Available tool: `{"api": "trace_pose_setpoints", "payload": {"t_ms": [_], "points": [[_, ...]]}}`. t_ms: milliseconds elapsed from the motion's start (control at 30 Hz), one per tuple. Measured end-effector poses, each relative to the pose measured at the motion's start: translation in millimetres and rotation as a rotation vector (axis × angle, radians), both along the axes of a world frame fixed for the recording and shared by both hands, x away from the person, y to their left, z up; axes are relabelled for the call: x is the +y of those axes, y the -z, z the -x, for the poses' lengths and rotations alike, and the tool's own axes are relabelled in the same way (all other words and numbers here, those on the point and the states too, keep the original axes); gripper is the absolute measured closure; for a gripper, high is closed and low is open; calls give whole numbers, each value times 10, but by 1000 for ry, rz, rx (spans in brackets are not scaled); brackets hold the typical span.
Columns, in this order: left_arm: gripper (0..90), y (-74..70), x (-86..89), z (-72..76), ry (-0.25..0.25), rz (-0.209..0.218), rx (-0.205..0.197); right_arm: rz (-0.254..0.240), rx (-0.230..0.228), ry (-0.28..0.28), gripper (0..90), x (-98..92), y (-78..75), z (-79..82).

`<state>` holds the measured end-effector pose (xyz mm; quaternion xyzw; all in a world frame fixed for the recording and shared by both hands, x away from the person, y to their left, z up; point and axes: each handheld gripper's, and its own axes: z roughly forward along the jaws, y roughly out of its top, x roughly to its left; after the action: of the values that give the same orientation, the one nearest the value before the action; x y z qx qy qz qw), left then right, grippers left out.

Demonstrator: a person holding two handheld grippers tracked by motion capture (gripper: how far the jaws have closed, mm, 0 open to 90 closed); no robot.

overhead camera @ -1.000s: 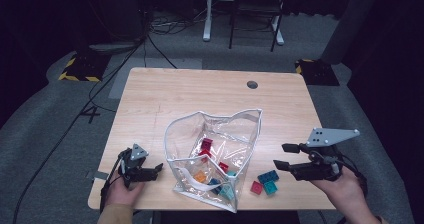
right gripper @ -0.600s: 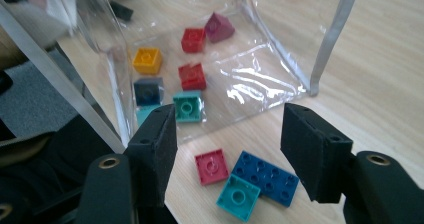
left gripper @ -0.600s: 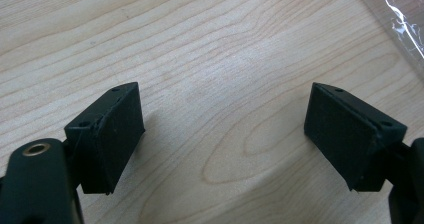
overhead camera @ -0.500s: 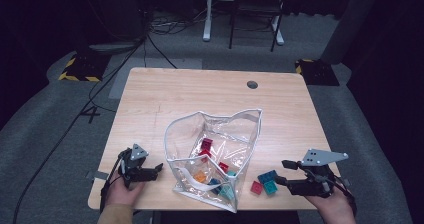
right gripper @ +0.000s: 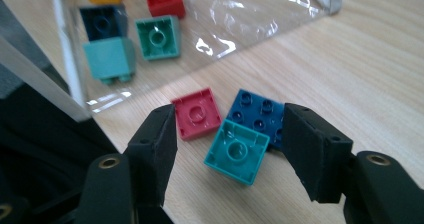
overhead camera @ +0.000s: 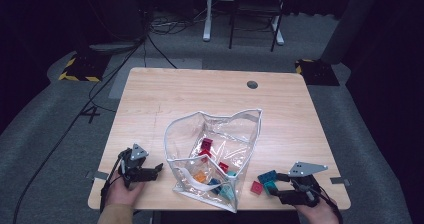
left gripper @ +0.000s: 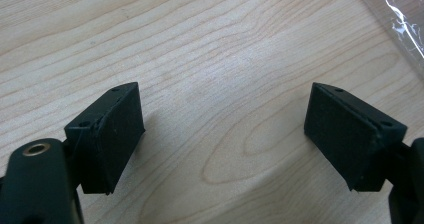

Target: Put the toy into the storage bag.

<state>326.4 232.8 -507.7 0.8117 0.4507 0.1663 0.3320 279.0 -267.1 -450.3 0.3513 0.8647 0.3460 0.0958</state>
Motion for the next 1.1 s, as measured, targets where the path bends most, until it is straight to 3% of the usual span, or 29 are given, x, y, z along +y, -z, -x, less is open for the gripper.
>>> {"api": "trace_pose_setpoints", "payload": {"t_ms": [400,600,633,867,1100], "points": [[165,0,0,0,1,0,1,44,39,16,419,40,256,-18],[165,0,0,0,0,1,1,73,55,18,543,50,327,-53],[165,0,0,0,0,0,0,78,56,16,576,50,326,-53],[165,0,0,0,0,0,0,68,70,15,587,23,271,-40],[165,-1,1,0,1,-1,0,49,63,-8,588,-6,73,-8]]}}
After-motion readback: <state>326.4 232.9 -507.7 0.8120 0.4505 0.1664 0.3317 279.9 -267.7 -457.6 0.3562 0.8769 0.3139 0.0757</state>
